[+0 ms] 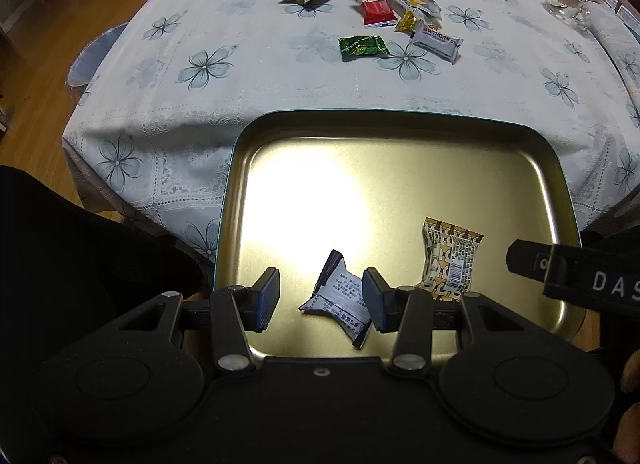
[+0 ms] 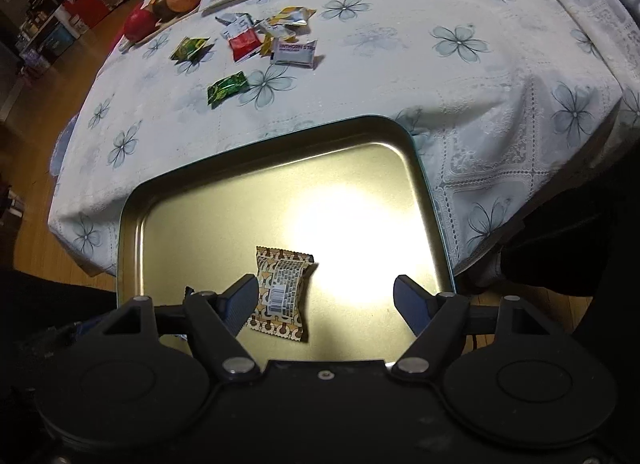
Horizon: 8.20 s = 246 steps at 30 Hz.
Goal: Organize snacks
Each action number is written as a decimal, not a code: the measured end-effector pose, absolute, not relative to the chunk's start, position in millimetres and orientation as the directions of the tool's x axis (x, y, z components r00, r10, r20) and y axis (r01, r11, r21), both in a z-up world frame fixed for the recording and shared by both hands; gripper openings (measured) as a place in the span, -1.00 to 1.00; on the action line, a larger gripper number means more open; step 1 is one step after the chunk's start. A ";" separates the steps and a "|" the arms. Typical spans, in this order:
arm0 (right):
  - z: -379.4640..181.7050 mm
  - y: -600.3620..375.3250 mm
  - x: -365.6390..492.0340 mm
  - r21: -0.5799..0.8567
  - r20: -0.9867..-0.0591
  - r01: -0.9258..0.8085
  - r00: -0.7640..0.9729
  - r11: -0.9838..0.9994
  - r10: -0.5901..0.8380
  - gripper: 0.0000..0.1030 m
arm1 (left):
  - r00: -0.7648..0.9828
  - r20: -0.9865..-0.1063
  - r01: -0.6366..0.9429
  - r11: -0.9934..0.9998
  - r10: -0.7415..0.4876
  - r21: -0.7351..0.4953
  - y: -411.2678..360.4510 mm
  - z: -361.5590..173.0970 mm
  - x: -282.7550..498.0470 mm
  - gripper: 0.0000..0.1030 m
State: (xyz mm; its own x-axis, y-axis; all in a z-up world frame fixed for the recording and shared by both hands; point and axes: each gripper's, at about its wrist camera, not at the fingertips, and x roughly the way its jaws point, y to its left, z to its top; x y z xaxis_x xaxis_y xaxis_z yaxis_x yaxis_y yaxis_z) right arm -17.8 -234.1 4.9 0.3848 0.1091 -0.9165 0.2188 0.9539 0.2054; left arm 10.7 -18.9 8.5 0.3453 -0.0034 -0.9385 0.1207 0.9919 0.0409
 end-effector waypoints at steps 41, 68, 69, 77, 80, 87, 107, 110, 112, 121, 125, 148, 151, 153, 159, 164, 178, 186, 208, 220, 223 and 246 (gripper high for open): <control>1.2 -267.1 253.6 0.059 -0.937 0.196 0.348 0.979 -0.013 0.37 | 0.323 -0.946 0.121 0.991 0.017 0.059 -44.3 7.9 248.8 0.01; -19.6 -251.0 307.5 -0.022 -0.926 0.179 0.368 0.984 -0.088 0.27 | 0.217 -0.976 0.126 0.992 -0.026 0.002 -51.9 -30.2 283.0 0.01; -18.7 -252.4 308.9 -0.006 -0.926 0.184 0.371 0.983 -0.075 0.25 | 0.214 -0.976 0.124 0.992 -0.033 -0.006 -50.6 -29.5 283.6 0.01; -16.8 -293.8 340.5 0.274 -0.923 0.379 0.360 0.884 0.132 0.06 | 0.234 -0.968 0.066 0.995 -0.094 -0.080 -31.5 -14.2 294.0 0.00; -22.4 -298.3 354.8 0.283 -0.928 0.413 0.347 0.866 0.137 0.06 | 0.225 -0.968 0.055 0.994 -0.108 -0.097 -27.3 -15.0 296.5 0.00; -44.3 -280.3 373.7 0.260 -0.939 0.403 0.317 0.877 0.133 0.06 | 0.194 -0.973 0.061 0.992 -0.121 -0.112 -31.0 -24.4 297.3 0.00; -40.7 -267.8 373.6 0.198 -0.940 0.318 0.331 0.927 0.087 -0.88 | 0.171 -0.969 0.121 0.980 -0.179 -0.159 -50.6 -36.5 294.3 0.00; -34.5 -275.4 367.3 0.231 -0.937 0.321 0.328 0.919 0.121 -0.87 | 0.210 -0.964 0.245 0.963 -0.164 -0.111 -62.3 -29.1 287.1 0.00; -32.3 -279.6 363.4 0.243 -0.936 0.324 0.325 0.914 0.133 -0.85 | 0.237 -0.961 0.370 0.928 -0.145 -0.049 -72.7 -26.2 280.9 0.00; -29.6 -290.4 351.6 0.245 -0.947 0.309 0.278 0.919 0.159 -0.70 | 0.368 -0.928 0.666 0.714 -0.064 0.215 -95.1 -43.8 241.5 0.01; -31.6 -285.5 344.5 0.213 -0.957 0.252 0.250 0.944 0.149 -0.58 | 0.373 -0.927 0.645 0.733 -0.052 0.218 -94.0 -53.0 249.6 0.01; -42.9 -247.7 317.5 0.201 -0.955 -0.022 0.216 0.979 0.201 -0.06 | 0.239 -0.967 0.342 0.940 -0.089 -0.002 -78.5 -53.3 295.4 -0.52; -48.6 -237.2 315.7 0.148 -0.960 -0.077 0.227 0.986 0.162 -0.03 | 0.221 -0.973 0.317 0.948 -0.065 0.008 -74.6 -50.9 293.8 -0.53; -52.5 -229.8 313.6 0.104 -0.962 -0.115 0.241 0.988 0.129 0.01 | 0.214 -0.975 0.304 0.952 -0.056 0.012 -72.5 -48.9 293.0 -0.52; -66.4 -215.9 307.6 0.029 -0.969 -0.178 0.237 0.984 0.072 -0.06 | 0.214 -0.976 0.292 0.956 -0.030 0.035 -68.8 -43.9 290.7 -0.52; -64.1 -218.5 304.0 0.032 -0.972 -0.168 0.225 0.985 0.070 -0.73 | 0.249 -0.969 0.280 0.957 0.007 0.078 -63.9 -38.6 284.9 -0.53; -5.3 -248.9 231.4 0.253 -0.912 0.048 0.345 0.966 0.221 -0.76 | 0.365 -0.931 0.198 0.975 0.022 0.101 -36.6 17.0 221.5 -0.53; 28.9 -253.8 139.8 0.349 -0.859 0.126 0.438 0.929 0.263 -0.76 | 0.361 -0.932 0.191 0.981 -0.028 0.044 -24.7 39.4 155.0 -0.53; 17.7 -237.0 -25.8 0.279 -0.878 0.240 0.456 0.930 0.146 -0.75 | 0.320 -0.946 0.144 0.990 -0.053 -0.007 -22.3 24.0 34.5 -0.53; 32.4 -213.4 -52.1 0.124 -0.859 0.195 0.513 0.973 0.007 -0.72 | 0.365 -0.931 0.134 0.989 0.003 0.055 -26.9 27.2 19.4 -0.38; 35.6 -211.1 -53.7 0.105 -0.856 0.188 0.517 0.977 -0.007 -0.69 | 0.366 -0.931 0.131 0.989 0.011 0.063 -27.3 27.9 19.2 -0.38; 27.6 -207.9 -44.8 0.062 -0.886 0.198 0.463 0.978 -0.037 -0.22 | 0.320 -0.946 0.114 0.989 0.051 0.092 -27.5 18.1 21.5 -0.38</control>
